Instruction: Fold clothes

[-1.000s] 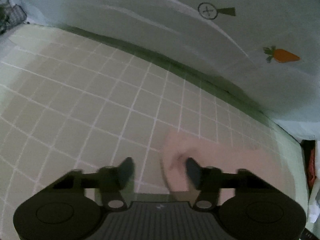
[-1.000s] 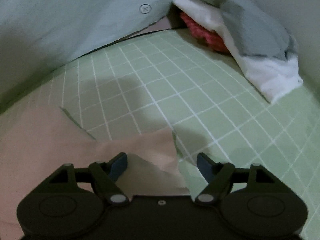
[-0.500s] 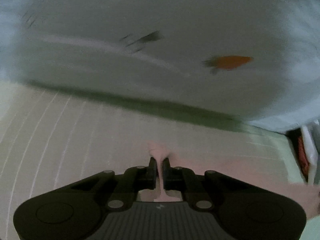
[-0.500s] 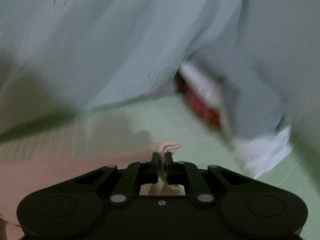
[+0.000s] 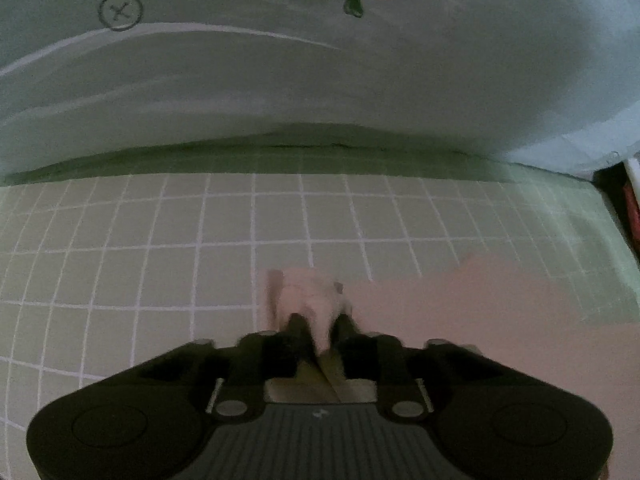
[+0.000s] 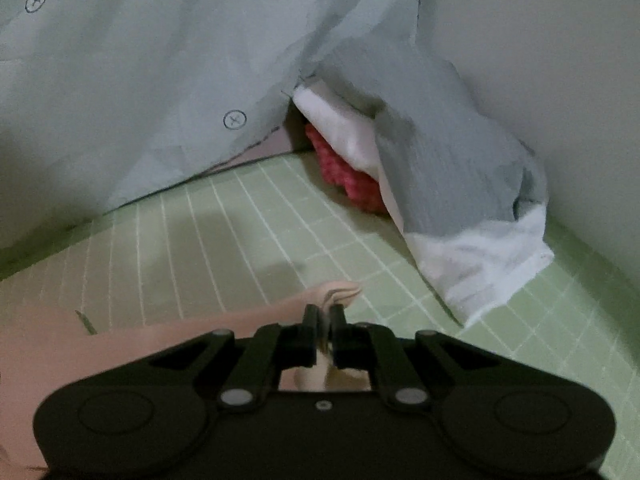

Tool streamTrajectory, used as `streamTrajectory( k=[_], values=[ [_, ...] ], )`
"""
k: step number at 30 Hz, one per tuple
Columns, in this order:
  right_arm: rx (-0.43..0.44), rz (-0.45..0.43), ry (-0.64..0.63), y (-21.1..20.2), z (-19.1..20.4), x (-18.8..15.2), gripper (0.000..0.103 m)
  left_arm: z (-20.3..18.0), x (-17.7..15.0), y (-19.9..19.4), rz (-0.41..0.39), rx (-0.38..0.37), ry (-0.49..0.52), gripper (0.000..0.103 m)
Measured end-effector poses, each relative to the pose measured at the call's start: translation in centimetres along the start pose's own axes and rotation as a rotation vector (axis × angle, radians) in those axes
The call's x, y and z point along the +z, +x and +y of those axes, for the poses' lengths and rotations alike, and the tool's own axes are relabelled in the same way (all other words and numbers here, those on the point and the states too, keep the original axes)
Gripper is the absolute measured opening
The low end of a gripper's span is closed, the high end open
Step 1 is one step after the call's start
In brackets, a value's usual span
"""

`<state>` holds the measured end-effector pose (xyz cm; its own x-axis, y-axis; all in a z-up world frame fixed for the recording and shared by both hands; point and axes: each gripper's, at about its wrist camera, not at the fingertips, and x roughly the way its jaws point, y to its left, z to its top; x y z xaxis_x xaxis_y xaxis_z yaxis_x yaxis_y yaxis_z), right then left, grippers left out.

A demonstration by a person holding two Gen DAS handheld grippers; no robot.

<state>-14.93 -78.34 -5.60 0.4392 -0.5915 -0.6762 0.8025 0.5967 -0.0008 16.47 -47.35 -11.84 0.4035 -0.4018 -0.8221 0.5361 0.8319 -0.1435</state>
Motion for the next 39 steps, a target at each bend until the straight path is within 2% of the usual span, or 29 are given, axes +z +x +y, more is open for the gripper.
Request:
streamTrajectory(
  k=[1, 4, 5, 8, 11, 13, 17, 25, 30, 31, 32, 33, 34, 36, 37, 38, 39],
  values=[
    [-0.001, -0.001, -0.004, -0.2, 0.1, -0.2, 0.007, -0.1, 0.4, -0.3, -0.01, -0.003, -0.005, 0.063],
    [-0.003, -0.027, -0.035, -1.5, 0.9, -0.7, 0.007, -0.1, 0.5, -3.0, -0.084, 0.006, -0.019, 0.084],
    [0.001, -0.042, -0.044, -2.1, 1.2, -0.8, 0.007, -0.2, 0.3, -4.4, -0.111, 0.01, -0.023, 0.086],
    [0.023, -0.096, -0.097, -4.5, 2.5, -1.4, 0.007, 0.3, -1.1, -8.8, -0.176, 0.028, -0.043, 0.088],
    [0.072, -0.153, -0.183, -7.6, 4.4, -2.5, 0.007, 1.3, -4.1, -13.1, -0.212, 0.06, -0.063, 0.093],
    [0.108, -0.186, -0.247, -9.8, 5.8, -3.5, 0.007, 2.4, -6.9, -15.8, -0.218, 0.085, -0.068, 0.094],
    [0.192, -0.215, -0.406, -13.7, 9.2, -7.0, 0.007, 4.0, -11.5, -18.2, -0.172, 0.106, -0.104, 0.094],
    [0.353, -0.104, -0.591, -19.1, 14.7, -16.9, 0.006, 7.2, -20.7, -22.6, -0.072, 0.145, -0.179, 0.094],
    [0.392, 0.011, -0.624, -20.5, 16.4, -21.7, 0.003, 8.5, -24.0, -24.0, -0.035, 0.156, -0.163, 0.094],
    [0.39, 0.024, -0.602, -20.8, 16.4, -22.1, 0.006, 8.8, -24.6, -24.3, -0.026, 0.155, -0.162, 0.094],
    [0.385, 0.03, -0.579, -21.2, 16.3, -22.3, 0.018, 9.0, -25.0, -24.4, -0.02, 0.152, -0.158, 0.094],
    [0.375, 0.03, -0.553, -21.6, 16.0, -22.5, 0.038, 9.2, -25.4, -24.6, -0.014, 0.149, -0.155, 0.094],
    [0.358, 0.022, -0.522, -22.0, 15.7, -22.5, 0.047, 9.3, -25.7, -24.6, -0.008, 0.147, -0.15, 0.094],
    [0.33, 0.008, -0.458, -22.6, 14.8, -22.5, 0.074, 9.1, -25.5, -24.4, -0.001, 0.144, -0.141, 0.094],
    [0.319, 0.003, -0.425, -22.8, 14.1, -22.4, 0.083, 8.8, -25.4, -24.3, 0.0, 0.14, -0.135, 0.094],
    [0.31, 0.0, -0.389, -22.9, 13.3, -22.2, 0.102, 8.3, -25.2, -24.2, -0.002, 0.13, -0.126, 0.094],
    [0.303, -0.005, -0.356, -23.0, 12.5, -22.2, 0.103, 7.8, -25.1, -24.1, -0.005, 0.12, -0.116, 0.094]
  ],
)
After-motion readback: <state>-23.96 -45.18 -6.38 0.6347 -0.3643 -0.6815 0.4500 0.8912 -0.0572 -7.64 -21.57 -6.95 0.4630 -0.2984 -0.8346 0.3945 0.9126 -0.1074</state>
